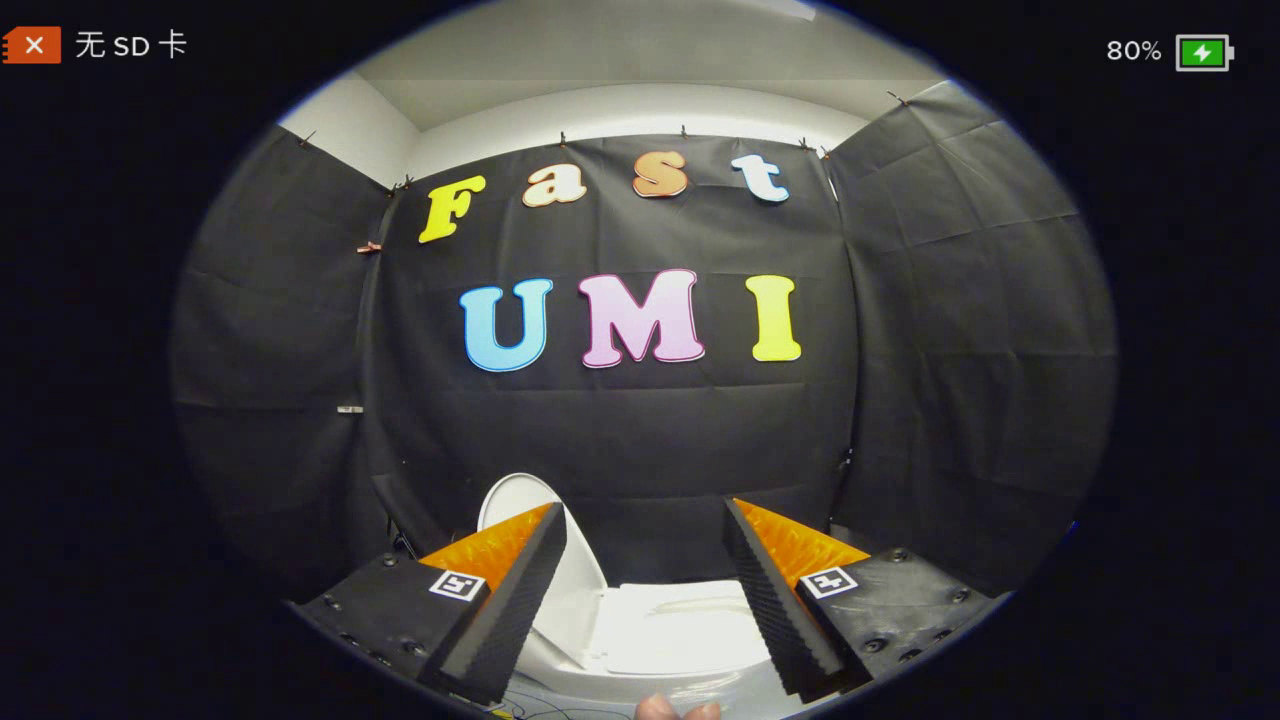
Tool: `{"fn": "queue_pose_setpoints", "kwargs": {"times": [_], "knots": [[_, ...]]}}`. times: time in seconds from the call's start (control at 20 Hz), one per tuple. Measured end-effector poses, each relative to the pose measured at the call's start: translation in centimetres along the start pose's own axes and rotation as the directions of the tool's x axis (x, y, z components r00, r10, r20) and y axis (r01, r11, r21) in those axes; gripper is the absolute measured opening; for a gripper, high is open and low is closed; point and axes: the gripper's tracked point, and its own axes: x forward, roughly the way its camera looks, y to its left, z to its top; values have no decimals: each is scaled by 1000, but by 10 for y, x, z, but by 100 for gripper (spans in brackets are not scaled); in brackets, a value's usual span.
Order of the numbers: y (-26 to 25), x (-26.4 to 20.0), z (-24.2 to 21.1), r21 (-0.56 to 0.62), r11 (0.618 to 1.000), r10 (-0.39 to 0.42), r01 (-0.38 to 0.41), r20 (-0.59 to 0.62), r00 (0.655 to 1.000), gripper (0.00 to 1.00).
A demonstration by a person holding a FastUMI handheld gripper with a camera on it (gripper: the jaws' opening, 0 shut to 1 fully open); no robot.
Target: Open the toilet lid.
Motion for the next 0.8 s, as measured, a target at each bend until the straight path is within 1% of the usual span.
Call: {"fn": "queue_pose_setpoints", "kwargs": {"times": [0.2, 0.4, 0.5, 0.65, 0.8], "knots": [[-21, -21, 10, -4, 999, -33, 33, 16, 999, 98], [-32, -43, 31, -13, 999, -49, 50, 57, 997, 98], [-39, -49, 39, -29, 997, -67, 69, 62, 996, 98], [-39, -59, 52, -33, 997, -68, 71, 85, 994, 98], [-41, -58, 50, -42, 996, -71, 75, 84, 994, 98]]}}
